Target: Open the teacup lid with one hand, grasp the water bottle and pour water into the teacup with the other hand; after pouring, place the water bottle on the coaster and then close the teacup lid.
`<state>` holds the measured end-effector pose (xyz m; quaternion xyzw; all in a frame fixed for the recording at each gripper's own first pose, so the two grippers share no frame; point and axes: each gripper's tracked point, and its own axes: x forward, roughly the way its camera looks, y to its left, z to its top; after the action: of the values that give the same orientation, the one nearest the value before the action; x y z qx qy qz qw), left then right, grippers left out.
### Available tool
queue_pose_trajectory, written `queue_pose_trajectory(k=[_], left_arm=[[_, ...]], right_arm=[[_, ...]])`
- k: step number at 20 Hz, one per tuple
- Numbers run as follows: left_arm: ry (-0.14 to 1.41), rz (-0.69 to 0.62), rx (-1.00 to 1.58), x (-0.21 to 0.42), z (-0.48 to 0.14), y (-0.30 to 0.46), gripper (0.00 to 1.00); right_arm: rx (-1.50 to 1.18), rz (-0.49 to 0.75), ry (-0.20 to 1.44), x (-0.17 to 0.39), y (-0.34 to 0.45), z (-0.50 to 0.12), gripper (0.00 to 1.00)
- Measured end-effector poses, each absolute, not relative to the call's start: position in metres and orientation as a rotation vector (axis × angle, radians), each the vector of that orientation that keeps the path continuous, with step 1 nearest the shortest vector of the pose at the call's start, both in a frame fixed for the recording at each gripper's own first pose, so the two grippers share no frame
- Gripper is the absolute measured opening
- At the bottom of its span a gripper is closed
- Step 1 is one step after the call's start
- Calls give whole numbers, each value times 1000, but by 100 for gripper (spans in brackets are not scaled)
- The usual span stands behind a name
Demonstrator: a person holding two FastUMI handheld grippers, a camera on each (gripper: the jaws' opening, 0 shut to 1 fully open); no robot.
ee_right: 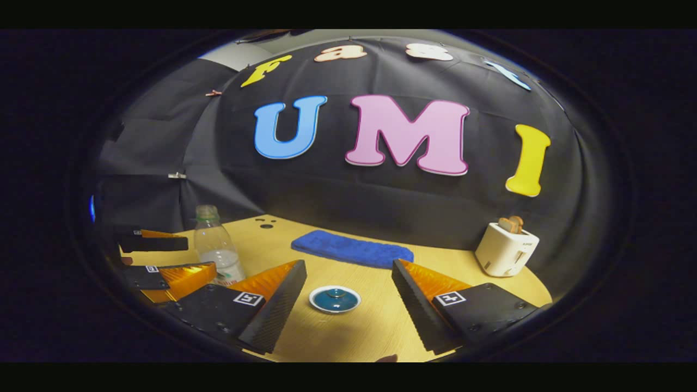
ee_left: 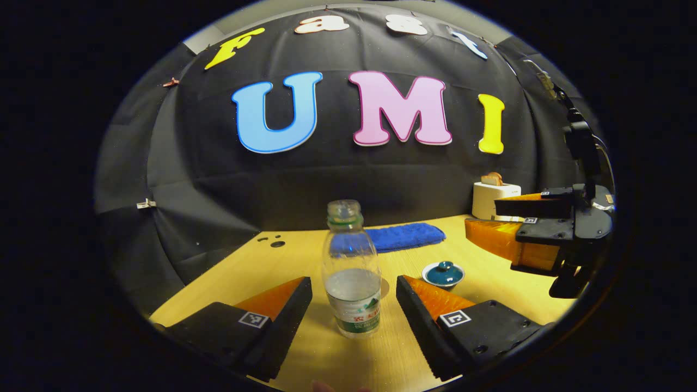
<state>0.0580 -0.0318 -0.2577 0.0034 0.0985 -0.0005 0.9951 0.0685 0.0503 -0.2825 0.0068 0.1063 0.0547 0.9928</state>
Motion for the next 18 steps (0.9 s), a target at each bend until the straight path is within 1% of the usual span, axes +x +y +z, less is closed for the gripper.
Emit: queue_pose_trajectory(k=[3,6,7,8,9,10,12,13,14,15,16,17,18], left_arm=[[222,-2,36,73,-286,-31,98],[221,-3,46,83,-300,-30,98],[222,-7,39,86,-302,-31,98],[221,-10,31,91,-303,-32,98],[218,-11,26,94,-303,-33,98],[212,-10,22,96,-303,-33,98],[205,-10,22,102,-301,-34,98],[205,-10,22,104,-302,-34,98],[206,-15,19,104,-303,-35,98],[208,-17,17,106,-305,-35,98],[211,-14,16,106,-307,-36,98],[212,-13,12,106,-306,-36,98],[213,-12,8,107,-305,-35,98]], right_arm=[[25,120,240,83,58,-311,98],[23,126,265,95,61,-333,98],[28,127,277,100,63,-341,96],[38,132,290,104,64,-347,87],[46,131,304,106,65,-353,82],[54,130,316,108,65,-358,82],[68,130,341,111,66,-368,69],[78,133,353,111,68,-372,64],[96,144,362,111,71,-374,56],[114,148,361,111,73,-373,53],[124,163,362,112,77,-372,48],[123,164,363,112,78,-373,39],[123,171,360,112,79,-371,40]])
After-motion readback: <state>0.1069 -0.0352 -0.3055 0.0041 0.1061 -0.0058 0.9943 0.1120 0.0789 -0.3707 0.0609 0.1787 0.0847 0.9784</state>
